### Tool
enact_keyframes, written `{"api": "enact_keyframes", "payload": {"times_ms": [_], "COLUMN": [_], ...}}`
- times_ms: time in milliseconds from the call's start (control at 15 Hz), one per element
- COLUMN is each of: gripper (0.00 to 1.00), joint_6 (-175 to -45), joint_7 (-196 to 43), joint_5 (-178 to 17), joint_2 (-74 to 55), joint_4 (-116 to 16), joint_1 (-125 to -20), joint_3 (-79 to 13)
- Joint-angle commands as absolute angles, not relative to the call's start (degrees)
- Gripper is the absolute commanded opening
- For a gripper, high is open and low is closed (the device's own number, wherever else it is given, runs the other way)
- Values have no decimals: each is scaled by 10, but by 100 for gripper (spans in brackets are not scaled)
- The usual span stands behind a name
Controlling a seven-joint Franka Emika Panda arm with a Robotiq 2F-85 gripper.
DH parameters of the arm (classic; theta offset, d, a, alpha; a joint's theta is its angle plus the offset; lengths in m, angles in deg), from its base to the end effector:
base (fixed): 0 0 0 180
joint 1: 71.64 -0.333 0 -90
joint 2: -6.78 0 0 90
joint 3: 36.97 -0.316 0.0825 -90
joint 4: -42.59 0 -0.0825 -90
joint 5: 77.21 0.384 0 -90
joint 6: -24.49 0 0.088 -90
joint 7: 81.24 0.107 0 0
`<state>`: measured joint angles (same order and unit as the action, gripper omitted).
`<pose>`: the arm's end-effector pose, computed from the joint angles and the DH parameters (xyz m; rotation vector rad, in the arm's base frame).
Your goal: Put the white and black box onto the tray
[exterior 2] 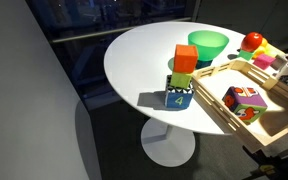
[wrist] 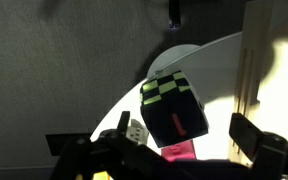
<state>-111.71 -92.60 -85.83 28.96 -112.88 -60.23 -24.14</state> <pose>0.3540 -0.1557 0.3476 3.1015 -0.1618 0.0583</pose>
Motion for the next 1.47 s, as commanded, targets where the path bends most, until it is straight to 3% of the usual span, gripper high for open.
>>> {"api": "enact_keyframes", "payload": {"times_ms": [0, 1200, 1267, 1400], "gripper": [100, 100, 75, 66], "joint_6": [-1160, -1342, -1350, -1365], "joint_7": [-949, -1023, -1021, -1014], "joint_5": [-841, -814, -820, -827], "joint_2": [259, 130, 121, 108], "joint_4": [-1127, -1150, -1148, -1147], "joint_1": [-609, -617, -615, -611], "joint_3": [-231, -227, -228, -229]}}
